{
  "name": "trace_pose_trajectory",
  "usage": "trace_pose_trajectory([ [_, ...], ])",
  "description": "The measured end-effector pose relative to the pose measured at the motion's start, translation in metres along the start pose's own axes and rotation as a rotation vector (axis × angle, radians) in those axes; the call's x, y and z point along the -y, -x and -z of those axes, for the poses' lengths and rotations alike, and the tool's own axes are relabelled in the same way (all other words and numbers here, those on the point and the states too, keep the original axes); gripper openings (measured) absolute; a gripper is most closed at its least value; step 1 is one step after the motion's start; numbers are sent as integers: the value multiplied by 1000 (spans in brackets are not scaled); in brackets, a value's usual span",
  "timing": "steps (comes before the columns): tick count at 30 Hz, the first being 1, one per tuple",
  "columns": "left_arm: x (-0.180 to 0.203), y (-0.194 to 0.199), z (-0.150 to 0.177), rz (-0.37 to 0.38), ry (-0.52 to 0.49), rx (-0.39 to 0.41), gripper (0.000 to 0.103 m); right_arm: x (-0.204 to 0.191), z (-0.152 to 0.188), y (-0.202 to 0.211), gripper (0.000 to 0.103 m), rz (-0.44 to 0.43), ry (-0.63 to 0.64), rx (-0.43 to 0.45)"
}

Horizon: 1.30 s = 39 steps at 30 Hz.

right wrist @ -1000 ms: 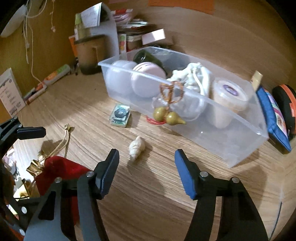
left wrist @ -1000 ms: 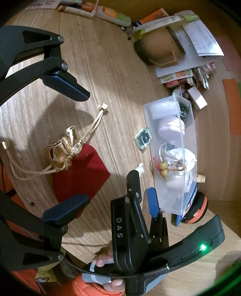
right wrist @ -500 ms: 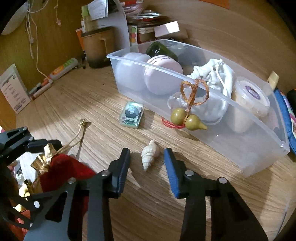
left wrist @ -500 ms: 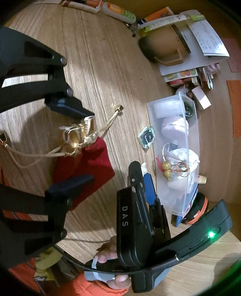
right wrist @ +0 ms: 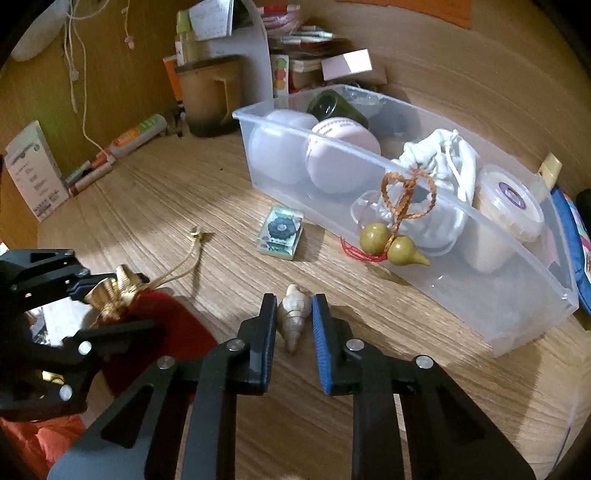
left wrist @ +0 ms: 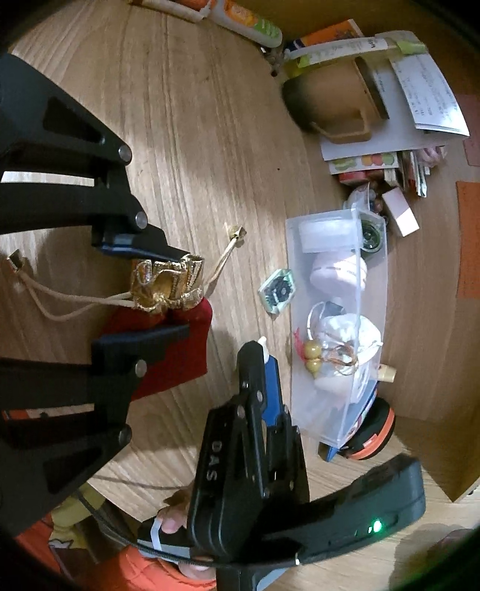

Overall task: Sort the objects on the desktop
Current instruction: 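Grasp the red velvet pouch with the left tool while the right tool grasps the small shell, then carry the pouch and shell over the clear box and open both tools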

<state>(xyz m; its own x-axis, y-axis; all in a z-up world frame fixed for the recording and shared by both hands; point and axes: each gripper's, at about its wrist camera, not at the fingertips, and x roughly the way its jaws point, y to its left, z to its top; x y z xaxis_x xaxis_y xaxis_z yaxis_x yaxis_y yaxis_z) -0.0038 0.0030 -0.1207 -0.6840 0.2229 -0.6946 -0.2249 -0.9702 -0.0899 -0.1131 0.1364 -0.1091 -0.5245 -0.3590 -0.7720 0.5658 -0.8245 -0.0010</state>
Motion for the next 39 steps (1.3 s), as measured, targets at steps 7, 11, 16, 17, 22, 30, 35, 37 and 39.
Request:
trace_pose_trajectory([
  [7, -7, 19, -16, -32, 5, 70, 31, 4, -2, 23, 17, -7, -14, 57],
  [11, -12, 32, -27, -59, 9, 112, 31, 5, -5, 36, 17, 1, -14, 85],
  [16, -15, 45, -41, -84, 0, 155, 31, 6, -9, 54, 17, 2, -19, 124],
  [17, -15, 48, -46, -90, -4, 166, 31, 6, -10, 58, 17, 2, -18, 134],
  [22, -18, 54, -63, -111, -15, 198, 31, 11, -20, 80, 17, 29, -8, 186],
  [30, -24, 62, -93, -149, -59, 244, 31, 25, -29, 107, 17, 85, -1, 234],
  [35, -30, 60, -115, -160, -79, 265, 31, 37, -36, 117, 17, 124, 0, 250],
  [37, -35, 56, -125, -159, -80, 264, 31, 42, -39, 120, 17, 132, -4, 258],
  [39, -38, 51, -136, -162, -83, 265, 31, 49, -43, 123, 17, 143, -12, 270],
])
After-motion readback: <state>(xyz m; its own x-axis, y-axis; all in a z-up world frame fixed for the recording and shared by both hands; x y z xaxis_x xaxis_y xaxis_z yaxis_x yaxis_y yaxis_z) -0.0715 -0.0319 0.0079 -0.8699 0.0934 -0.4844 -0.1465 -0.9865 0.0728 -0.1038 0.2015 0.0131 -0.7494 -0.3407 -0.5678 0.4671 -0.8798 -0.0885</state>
